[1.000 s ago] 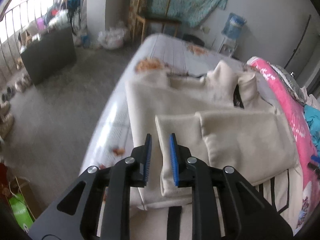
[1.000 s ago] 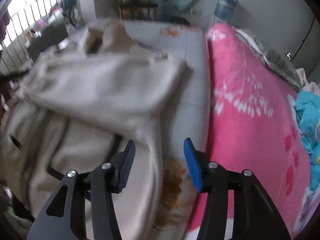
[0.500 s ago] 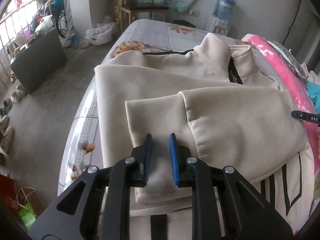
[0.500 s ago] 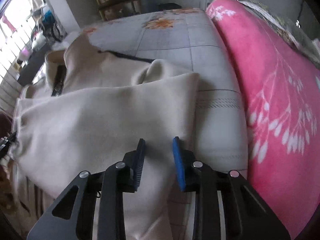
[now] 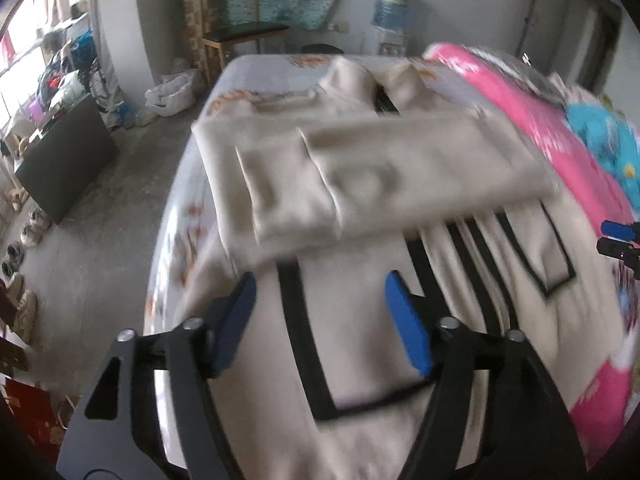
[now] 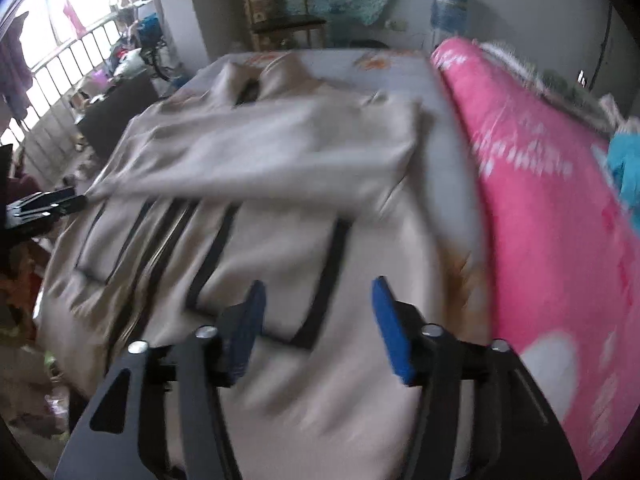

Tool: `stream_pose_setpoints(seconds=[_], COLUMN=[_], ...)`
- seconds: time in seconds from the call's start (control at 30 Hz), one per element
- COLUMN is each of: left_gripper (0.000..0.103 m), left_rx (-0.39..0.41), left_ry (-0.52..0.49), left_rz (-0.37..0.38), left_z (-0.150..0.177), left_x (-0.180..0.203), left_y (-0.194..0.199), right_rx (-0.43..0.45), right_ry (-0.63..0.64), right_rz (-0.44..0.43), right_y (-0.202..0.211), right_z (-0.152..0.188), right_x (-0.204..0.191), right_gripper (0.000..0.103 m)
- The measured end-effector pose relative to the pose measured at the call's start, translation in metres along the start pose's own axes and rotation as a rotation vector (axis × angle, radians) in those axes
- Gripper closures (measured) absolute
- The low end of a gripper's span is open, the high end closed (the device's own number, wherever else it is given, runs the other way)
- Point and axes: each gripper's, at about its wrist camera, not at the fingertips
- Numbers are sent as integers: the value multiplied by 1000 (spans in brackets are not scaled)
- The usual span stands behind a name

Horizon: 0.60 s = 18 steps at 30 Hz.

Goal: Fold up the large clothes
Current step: 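Release the fold and move both grippers to the jacket's hem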

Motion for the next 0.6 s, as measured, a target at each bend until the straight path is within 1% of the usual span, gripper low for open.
stream_pose_setpoints(seconds=[0.03, 0.07, 0.1, 0.17, 0.2, 0.23, 0.27, 0.3, 0.33, 0.4, 0.47, 0.6], left_gripper=[32, 31, 31, 30, 27, 22, 22, 22, 22, 22, 22, 19], left_rx=[-12, -30, -46, -78, -55, -27, -32, -27, -19, 1, 4, 7], left_ry=[-20, -35, -45, -70, -71, -63, -65, -59, -49, -37, -15, 33], left_rz=[-11, -18, -19, -51, -70, -91, -101, -106, -107, -113, -113, -111], left_z=[15, 29, 39, 62, 71, 79, 83, 88, 92, 100, 104, 110], left_x=[7, 14, 18, 26, 28, 28, 30, 31, 31, 32, 31, 28], left_y=[0, -3, -5, -13, -12, -7, -5, -2, 2, 10, 14, 14], right_rx=[-5, -20, -29, -48, -62, -45, -30, -24, -14, 21, 55, 41], right_ry=[-6, -12, -11, -21, -24, -18, -10, -16, -29, -60, -61, -17], right_rz=[7, 34, 52, 61, 81, 109, 146, 160, 157, 99, 69, 60], right_y=[-1, -5, -10, -19, -24, -24, -18, -15, -10, 0, 4, -8], right_z=[13, 30, 39, 59, 68, 74, 79, 82, 84, 88, 91, 93], right_x=[-7, -16, -19, -26, -29, -32, -38, -41, -45, -53, -66, -93], right_gripper=[45, 44, 44, 38, 36, 35, 35, 34, 32, 28, 25, 22])
Point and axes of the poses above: each gripper's, at about its wrist camera, not at the fingertips, and y roughly against the way its jaws point, x to its right, z to its underside, and after that the axes turned 4 degrees about -x, right-handed
